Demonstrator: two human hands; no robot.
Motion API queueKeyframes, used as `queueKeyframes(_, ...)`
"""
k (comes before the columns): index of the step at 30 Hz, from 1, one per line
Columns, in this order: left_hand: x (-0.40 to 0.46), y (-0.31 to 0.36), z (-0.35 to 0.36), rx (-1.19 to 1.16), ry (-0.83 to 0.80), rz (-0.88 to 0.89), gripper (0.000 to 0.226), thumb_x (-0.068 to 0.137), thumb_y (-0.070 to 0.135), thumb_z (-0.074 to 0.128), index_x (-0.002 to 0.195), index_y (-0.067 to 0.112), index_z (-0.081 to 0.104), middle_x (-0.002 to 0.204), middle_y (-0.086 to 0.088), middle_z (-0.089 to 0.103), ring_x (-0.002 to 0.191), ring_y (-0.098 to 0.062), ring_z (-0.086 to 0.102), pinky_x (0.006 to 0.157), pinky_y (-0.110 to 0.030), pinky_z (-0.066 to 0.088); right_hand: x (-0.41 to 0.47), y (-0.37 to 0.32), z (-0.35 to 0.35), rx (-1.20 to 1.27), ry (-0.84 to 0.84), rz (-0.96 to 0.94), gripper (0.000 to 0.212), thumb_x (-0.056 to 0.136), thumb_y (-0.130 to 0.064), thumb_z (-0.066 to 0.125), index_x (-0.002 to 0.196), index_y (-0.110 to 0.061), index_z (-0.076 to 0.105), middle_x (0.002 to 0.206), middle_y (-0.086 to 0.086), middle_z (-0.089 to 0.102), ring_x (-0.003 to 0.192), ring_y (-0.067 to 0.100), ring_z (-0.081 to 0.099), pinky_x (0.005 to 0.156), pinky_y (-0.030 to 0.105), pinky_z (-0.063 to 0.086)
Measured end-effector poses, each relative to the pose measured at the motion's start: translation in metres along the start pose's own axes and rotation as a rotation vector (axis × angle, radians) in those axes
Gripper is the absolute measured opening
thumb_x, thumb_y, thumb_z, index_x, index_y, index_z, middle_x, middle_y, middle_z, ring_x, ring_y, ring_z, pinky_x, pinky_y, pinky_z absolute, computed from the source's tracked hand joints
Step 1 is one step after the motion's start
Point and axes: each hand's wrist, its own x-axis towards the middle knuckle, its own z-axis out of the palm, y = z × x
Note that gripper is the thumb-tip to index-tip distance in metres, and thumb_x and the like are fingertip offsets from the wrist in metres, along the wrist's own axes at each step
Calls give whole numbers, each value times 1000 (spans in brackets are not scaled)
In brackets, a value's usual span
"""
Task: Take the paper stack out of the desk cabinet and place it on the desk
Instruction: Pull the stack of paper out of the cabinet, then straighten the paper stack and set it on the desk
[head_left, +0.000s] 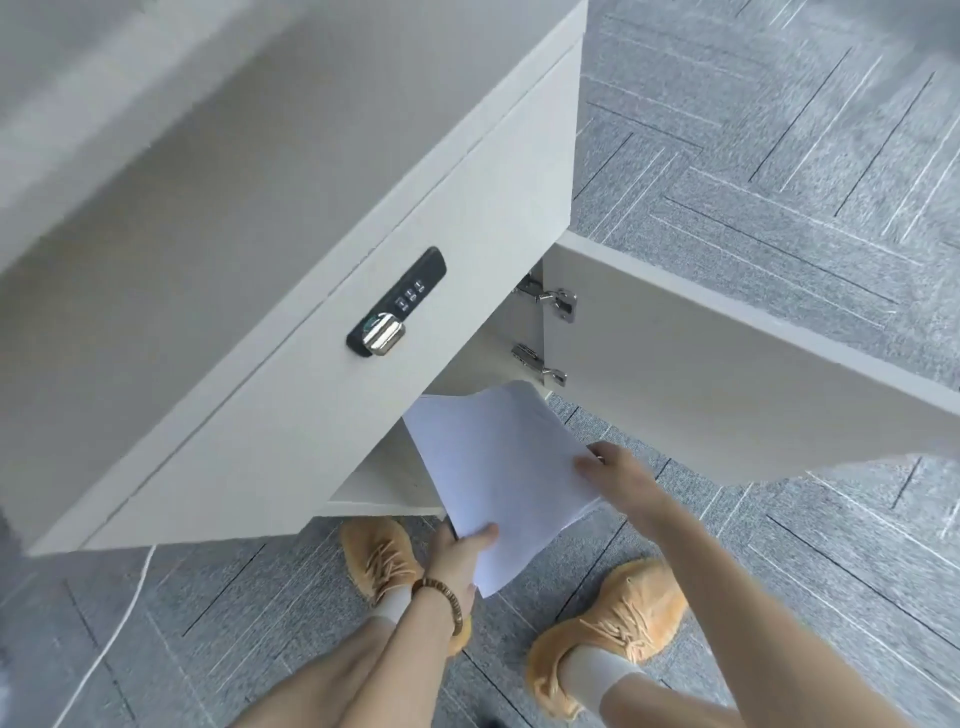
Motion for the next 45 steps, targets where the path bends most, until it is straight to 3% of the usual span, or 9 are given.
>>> queueKeyframes(5, -92, 5, -11, 5, -55, -6, 34, 80, 8, 76, 110, 19, 63, 113, -5, 73, 107, -27, 65, 87, -42, 54, -99, -13, -36, 33, -91, 35, 63, 53, -31, 74, 111, -14, 58, 113, 12, 66, 101, 29, 66, 96, 49, 56)
queueKeyframes(9, -163, 12, -17, -5, -112, -17, 47, 72, 17, 82, 113, 26, 62, 117, 0, 72, 114, -30, 62, 104, -56, 42, -181, -29, -45, 128, -93, 7, 54, 65, -14, 70, 116, -4, 58, 97, 10, 67, 79, 24, 67, 67, 35, 55)
queueKeyframes(15, -264, 19, -34, 44, -206, 116, 40, 79, 10, 79, 113, 19, 59, 119, -5, 69, 113, -30, 60, 98, -54, 47, -271, -30, -48, 201, 16, -115, 40, 86, -18, 74, 122, -2, 66, 108, 16, 77, 87, 28, 75, 79, 37, 59)
queueKeyframes(24, -371, 33, -58, 56, -371, 418, 38, 81, 2, 75, 117, 12, 68, 111, -8, 77, 106, -29, 71, 95, -48, 55, -394, -46, -32, 114, 262, -463, 29, 89, -13, 71, 111, -3, 54, 93, 7, 66, 64, 9, 63, 43, 12, 47)
queueKeyframes(28, -414, 52, -73, 60, -418, 531, 50, 76, 5, 78, 124, 7, 64, 116, -11, 75, 107, -30, 71, 92, -46, 57, -446, -66, -30, 156, 224, -647, 30, 90, -19, 73, 113, -9, 56, 96, 2, 69, 67, -1, 69, 58, 18, 54)
queueKeyframes(32, -461, 85, -98, 46, -480, 624, 52, 69, 9, 77, 120, 7, 66, 113, -10, 76, 102, -27, 73, 77, -36, 60, -491, -95, -23, 229, 128, -791, 30, 92, -23, 72, 118, -16, 58, 113, 9, 74, 100, 29, 75, 87, 53, 60)
queueKeyframes(38, -502, 144, -145, -177, -476, 657, 36, 81, 20, 73, 115, 10, 71, 112, -12, 76, 103, -31, 73, 86, -43, 56, -518, -158, 12, 299, 62, -955, 24, 96, -15, 66, 118, -12, 55, 111, 10, 76, 94, 28, 77, 75, 43, 63)
queueKeyframes(41, -502, 174, -171, -204, -375, 781, 20, 93, 12, 62, 111, 12, 70, 100, -5, 79, 89, -22, 77, 71, -35, 61, -514, -196, 37, 313, 10, -994, 27, 97, -12, 64, 122, -15, 56, 111, 7, 77, 93, 26, 77, 70, 37, 63)
queueKeyframes(45, -476, 210, -208, -162, -223, 934, 31, 93, 2, 59, 122, 13, 64, 114, -5, 76, 101, -25, 74, 76, -37, 61, -486, -250, 71, 262, -59, -994, 33, 96, -15, 65, 127, -16, 54, 117, 5, 76, 100, 28, 76, 78, 43, 64)
